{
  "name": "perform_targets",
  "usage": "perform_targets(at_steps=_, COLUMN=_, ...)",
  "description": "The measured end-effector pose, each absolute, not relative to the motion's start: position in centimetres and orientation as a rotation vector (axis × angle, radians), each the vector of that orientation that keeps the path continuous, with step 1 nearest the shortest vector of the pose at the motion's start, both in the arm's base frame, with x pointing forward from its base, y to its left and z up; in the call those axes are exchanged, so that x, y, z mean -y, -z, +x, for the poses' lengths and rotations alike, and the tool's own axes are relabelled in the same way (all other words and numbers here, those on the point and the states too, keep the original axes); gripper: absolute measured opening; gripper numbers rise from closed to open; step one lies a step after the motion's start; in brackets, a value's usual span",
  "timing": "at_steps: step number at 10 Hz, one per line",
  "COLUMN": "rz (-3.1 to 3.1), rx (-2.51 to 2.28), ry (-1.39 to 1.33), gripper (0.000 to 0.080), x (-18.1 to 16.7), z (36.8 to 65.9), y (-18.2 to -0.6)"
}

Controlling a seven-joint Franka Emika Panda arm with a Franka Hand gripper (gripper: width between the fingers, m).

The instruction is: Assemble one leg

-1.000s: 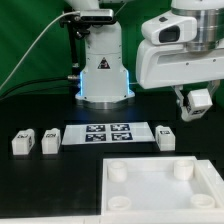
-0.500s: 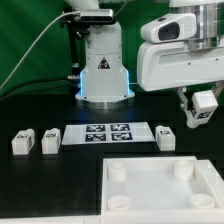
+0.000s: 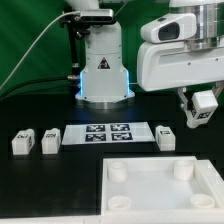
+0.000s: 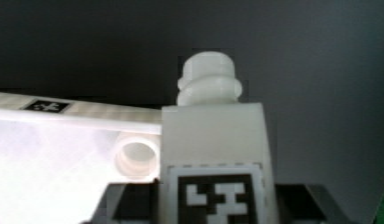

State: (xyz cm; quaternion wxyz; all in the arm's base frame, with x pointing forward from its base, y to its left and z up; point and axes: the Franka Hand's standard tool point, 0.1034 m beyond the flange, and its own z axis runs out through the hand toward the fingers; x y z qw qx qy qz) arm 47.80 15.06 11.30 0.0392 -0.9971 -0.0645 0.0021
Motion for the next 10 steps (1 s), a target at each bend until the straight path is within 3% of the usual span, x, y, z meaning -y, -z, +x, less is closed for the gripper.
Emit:
perform_targets(at_steps=1, rz=-3.042, rx=0.301, ry=0.106, gripper=0.0288, x=-14.2, z=49.5, y=-12.2)
perform_targets(at_steps=2, rz=-3.034, rx=0.334, ry=0.312, gripper=0.0288, x=-11.8, z=52.4, y=-14.6)
perform_targets(at_steps=5, rz=-2.955, rx=0.364, ry=0.889, gripper=0.0288, x=-8.0, z=57.5, y=-19.0)
perform_targets(at_steps=7, rz=-2.907, rx=0.324, ry=1.089, gripper=0.0288, x=-7.1, z=57.8, y=-19.6)
perform_targets(at_steps=10, rz=-2.910, rx=0.319, ry=1.054, gripper=0.0288, x=-7.7, z=57.3, y=-18.2)
